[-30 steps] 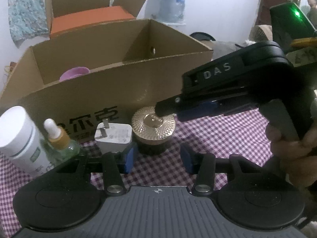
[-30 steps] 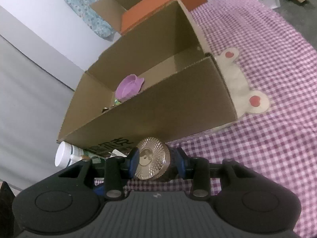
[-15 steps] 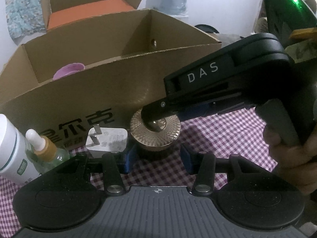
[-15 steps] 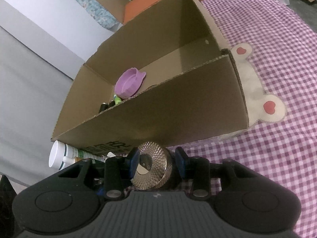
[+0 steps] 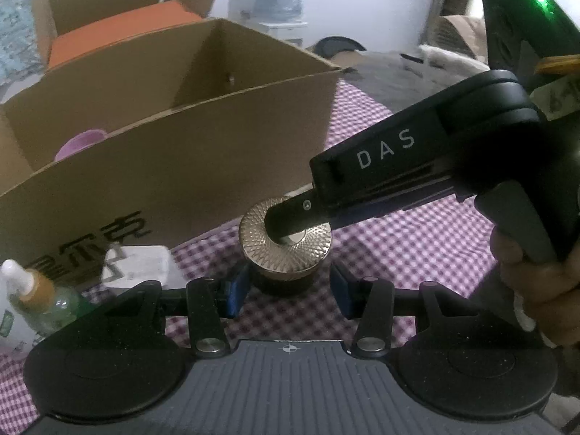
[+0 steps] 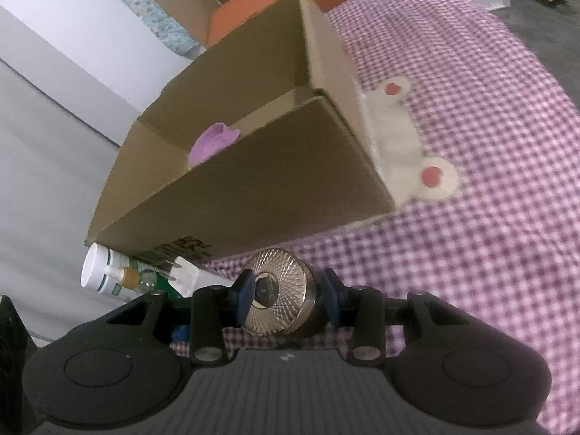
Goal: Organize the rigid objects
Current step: 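Lift the gold-lidded jar and carry it into the cardboard box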
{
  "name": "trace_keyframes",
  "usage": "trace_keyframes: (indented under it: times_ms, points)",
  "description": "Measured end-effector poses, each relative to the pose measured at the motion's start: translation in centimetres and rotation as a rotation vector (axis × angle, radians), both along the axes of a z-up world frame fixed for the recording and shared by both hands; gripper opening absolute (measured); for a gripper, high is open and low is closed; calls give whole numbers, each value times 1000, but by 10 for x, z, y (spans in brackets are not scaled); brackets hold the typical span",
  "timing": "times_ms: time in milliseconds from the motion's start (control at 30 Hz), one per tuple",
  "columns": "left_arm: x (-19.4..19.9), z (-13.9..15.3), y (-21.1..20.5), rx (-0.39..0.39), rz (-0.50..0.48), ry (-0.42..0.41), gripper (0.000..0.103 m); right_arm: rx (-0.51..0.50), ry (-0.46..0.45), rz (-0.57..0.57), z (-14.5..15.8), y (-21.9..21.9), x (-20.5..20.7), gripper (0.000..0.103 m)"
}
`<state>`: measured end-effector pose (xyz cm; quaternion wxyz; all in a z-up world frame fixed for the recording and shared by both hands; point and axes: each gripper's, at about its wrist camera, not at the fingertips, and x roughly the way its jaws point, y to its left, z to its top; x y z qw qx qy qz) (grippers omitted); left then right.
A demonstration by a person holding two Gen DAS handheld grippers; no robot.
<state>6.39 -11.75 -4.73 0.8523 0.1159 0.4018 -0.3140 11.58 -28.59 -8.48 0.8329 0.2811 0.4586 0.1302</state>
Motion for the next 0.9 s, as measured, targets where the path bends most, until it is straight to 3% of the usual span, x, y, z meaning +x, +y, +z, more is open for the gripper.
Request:
trace_keyframes:
  times_ms: [400, 533, 900]
  points:
    - [-5, -6, -12, 24, -55, -29, 51, 27, 9, -51, 1, -13, -23, 43]
    - [1, -8, -20, 49, -73, -28, 55, 21, 7, -63, 4, -17, -19, 43]
    - [14, -19, -35, 71, -83, -11, 56, 62, 28, -60, -2, -15, -10, 44]
